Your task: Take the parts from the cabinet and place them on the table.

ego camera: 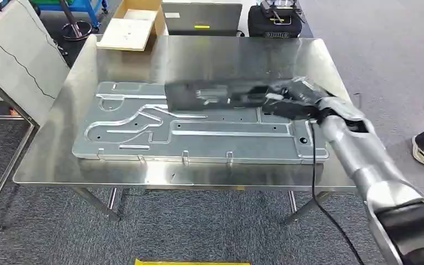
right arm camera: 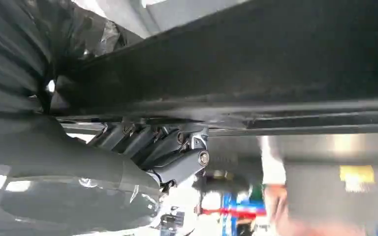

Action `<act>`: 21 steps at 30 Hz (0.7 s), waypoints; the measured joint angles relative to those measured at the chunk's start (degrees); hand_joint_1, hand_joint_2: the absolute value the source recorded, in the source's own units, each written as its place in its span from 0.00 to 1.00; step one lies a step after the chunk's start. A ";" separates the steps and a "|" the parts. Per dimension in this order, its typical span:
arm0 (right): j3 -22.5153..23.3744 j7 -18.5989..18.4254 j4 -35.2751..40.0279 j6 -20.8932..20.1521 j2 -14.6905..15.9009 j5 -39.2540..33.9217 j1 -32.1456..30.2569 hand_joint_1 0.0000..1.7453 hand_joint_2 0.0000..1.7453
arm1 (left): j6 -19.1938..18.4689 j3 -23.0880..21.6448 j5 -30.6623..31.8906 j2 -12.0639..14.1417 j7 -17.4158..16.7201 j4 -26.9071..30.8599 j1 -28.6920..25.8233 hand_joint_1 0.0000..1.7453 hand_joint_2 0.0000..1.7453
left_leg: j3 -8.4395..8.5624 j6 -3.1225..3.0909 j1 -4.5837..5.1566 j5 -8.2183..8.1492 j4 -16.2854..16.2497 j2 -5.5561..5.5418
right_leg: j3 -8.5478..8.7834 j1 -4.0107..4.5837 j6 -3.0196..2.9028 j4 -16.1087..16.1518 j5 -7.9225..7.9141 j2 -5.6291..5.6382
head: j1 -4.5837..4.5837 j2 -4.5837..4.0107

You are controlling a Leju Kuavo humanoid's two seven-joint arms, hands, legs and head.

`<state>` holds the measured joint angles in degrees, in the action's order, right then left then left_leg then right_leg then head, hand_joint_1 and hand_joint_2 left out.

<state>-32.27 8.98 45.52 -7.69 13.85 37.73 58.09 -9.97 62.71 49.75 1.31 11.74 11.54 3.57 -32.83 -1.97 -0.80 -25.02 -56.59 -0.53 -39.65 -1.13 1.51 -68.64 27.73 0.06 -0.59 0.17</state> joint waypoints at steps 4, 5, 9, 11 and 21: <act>-6.51 -0.76 -7.89 0.87 -4.18 3.93 3.39 1.00 1.00 | -1.07 -0.02 0.24 0.22 1.20 0.00 0.19 0.00 1.00 | 0.36 1.11 0.16 -0.47 0.08 -0.19 | 4.16 0.65 -1.08 10.37 -4.04 0.14 | -0.02 0.00; -7.82 -0.85 -9.40 0.90 -5.18 4.41 3.86 1.00 1.00 | -1.29 -0.02 0.42 0.22 1.33 0.00 0.17 0.00 1.00 | 0.34 1.32 0.15 -0.52 0.17 -0.16 | 4.32 0.78 -1.39 10.68 -3.67 0.16 | 0.00 0.00; -11.27 -1.71 -13.48 1.16 -9.58 5.81 4.65 1.00 1.00 | -2.21 -0.07 1.25 0.52 2.68 -0.02 0.24 0.00 1.00 | -0.99 2.46 -0.01 -3.20 -3.08 0.19 | 5.34 0.29 -2.81 12.13 -3.53 0.08 | -0.02 0.00; -12.45 -1.77 -15.46 1.62 -11.77 6.22 4.71 1.00 1.00 | -2.25 -0.09 1.42 0.63 3.12 -0.02 0.23 0.00 1.00 | -6.18 2.87 -0.04 -7.54 -13.48 0.20 | 5.50 0.49 -3.08 12.14 -3.36 0.20 | -0.02 0.00; -13.35 -9.61 -21.32 1.22 -19.79 4.32 4.56 1.00 1.00 | -3.54 -0.55 1.88 1.11 4.68 -0.02 0.37 0.00 1.00 | -2.39 1.76 0.35 1.19 -0.72 0.15 | 6.09 1.08 -2.40 11.12 -1.72 0.50 | -0.02 0.00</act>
<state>-45.62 -0.63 24.20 -6.47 -5.94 42.05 62.65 -13.51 62.16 51.63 2.43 16.41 11.52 3.94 -35.22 -0.21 -0.44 -23.83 -57.31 -0.38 -33.56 -0.05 -0.88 -57.53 26.00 0.57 -0.61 0.17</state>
